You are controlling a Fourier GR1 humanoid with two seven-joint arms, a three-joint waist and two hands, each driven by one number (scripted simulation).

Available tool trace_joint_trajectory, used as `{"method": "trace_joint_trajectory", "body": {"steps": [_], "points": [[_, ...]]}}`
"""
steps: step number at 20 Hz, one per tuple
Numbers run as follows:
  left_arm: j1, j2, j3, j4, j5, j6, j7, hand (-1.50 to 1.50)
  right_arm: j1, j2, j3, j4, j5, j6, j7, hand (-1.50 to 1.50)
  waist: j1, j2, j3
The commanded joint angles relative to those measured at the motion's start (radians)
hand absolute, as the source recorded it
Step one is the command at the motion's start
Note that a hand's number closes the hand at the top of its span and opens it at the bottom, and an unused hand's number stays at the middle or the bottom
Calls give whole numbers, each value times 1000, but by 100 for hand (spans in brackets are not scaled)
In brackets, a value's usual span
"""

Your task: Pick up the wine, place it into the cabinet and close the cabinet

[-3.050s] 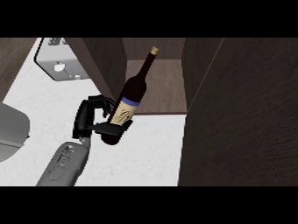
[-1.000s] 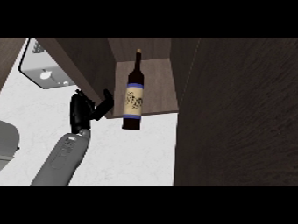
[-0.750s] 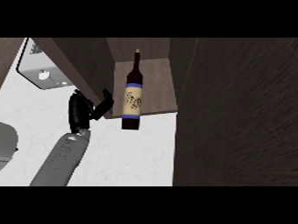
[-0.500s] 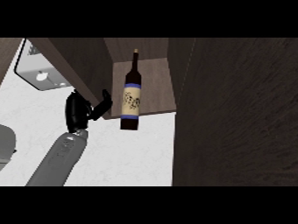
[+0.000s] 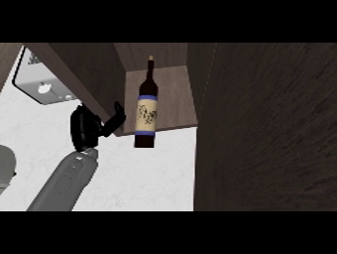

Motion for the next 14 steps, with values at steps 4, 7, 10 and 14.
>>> {"method": "trace_joint_trajectory", "body": {"steps": [4,7,10,14], "points": [[-214,-119,-64,113,-53,-52,131,150,13,-9,-6,-29,-62,19,7,-150,-66,33,-17],[-207,-125,-80,121,-90,-31,182,150,-10,-2,-8,-14,-53,16,4,-150,-59,36,-16],[-202,-103,-73,133,-123,-9,226,150,9,-11,3,7,-54,36,-2,-150,-73,38,-15],[-210,-105,-91,129,-184,38,245,-150,-21,-15,-11,2,-49,31,16,-150,-57,41,-18]]}}
